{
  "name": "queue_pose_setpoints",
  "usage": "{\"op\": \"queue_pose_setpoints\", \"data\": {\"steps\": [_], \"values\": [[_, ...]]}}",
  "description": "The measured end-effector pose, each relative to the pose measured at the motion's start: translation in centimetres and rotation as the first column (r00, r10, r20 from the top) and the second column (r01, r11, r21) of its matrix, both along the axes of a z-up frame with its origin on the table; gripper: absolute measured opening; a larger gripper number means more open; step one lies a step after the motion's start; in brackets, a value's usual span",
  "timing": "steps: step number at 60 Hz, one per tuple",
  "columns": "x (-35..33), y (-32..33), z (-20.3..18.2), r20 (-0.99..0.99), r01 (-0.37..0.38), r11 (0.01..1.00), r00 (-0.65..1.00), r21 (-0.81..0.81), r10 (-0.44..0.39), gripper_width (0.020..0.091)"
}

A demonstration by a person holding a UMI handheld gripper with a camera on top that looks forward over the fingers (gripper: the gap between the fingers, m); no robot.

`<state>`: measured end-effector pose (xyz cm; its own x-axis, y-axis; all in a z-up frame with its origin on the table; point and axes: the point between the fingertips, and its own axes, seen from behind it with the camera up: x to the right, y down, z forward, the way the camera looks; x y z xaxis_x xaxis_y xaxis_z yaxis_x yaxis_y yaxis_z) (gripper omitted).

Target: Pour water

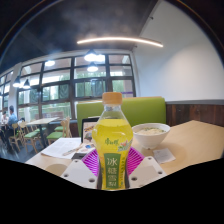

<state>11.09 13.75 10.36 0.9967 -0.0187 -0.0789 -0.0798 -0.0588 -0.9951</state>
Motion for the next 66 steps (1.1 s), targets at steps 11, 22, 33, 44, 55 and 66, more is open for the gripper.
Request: {"op": "queue_pose_setpoints", "data": {"steps": [11, 22, 33, 44, 55, 66], "values": [[-0.7, 0.6, -1.7, 0.092, -0.013, 1.000, 0.996, -0.004, 0.014, 0.0331], [-0.7, 0.3, -1.7, 0.068, -0.007, 1.000, 0.998, -0.019, 0.008, 0.0401], [-2.5, -2.3, -2.0, 0.061, -0.044, 0.994, 0.997, -0.102, 0.050, 0.0834], [-3.3, -9.6, 1.3, 0.094, -0.021, 0.996, 0.995, -0.088, 0.029, 0.0831], [-6.2, -21.1, 5.4, 0.059, -0.036, 0.997, 0.997, -0.066, 0.040, 0.0827], [-8.2, -31.1, 7.8, 0.064, -0.036, 0.999, 0.997, -0.033, 0.038, 0.0831]]}}
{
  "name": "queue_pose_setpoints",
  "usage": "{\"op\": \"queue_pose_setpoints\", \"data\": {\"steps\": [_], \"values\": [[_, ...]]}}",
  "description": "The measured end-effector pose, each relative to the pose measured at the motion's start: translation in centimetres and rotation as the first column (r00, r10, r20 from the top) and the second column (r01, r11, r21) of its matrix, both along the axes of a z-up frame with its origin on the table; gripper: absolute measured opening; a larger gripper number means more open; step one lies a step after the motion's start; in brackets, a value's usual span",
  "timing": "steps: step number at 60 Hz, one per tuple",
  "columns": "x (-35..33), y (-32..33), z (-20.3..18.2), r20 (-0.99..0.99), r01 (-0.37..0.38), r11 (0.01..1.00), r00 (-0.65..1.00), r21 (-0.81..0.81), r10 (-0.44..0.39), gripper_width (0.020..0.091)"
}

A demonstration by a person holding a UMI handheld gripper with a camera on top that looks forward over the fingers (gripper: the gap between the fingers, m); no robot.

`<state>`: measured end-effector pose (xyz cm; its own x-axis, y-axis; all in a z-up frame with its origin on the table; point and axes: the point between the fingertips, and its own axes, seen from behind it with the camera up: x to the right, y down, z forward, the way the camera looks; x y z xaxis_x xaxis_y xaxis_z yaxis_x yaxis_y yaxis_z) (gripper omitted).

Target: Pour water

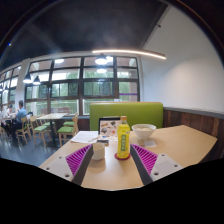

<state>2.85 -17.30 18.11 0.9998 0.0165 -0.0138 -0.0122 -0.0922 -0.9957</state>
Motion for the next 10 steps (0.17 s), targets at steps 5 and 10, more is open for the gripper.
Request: {"op": "queue_pose_setpoints", "data": {"steps": [5, 10], "values": [[0.0, -1.7, -0.1, -0.010, -0.008, 1.000, 1.000, 0.007, 0.008, 0.0831], [-0.3, -4.1, 0.1, -0.024, -0.016, 1.000, 1.000, 0.000, 0.016, 0.0832]]}}
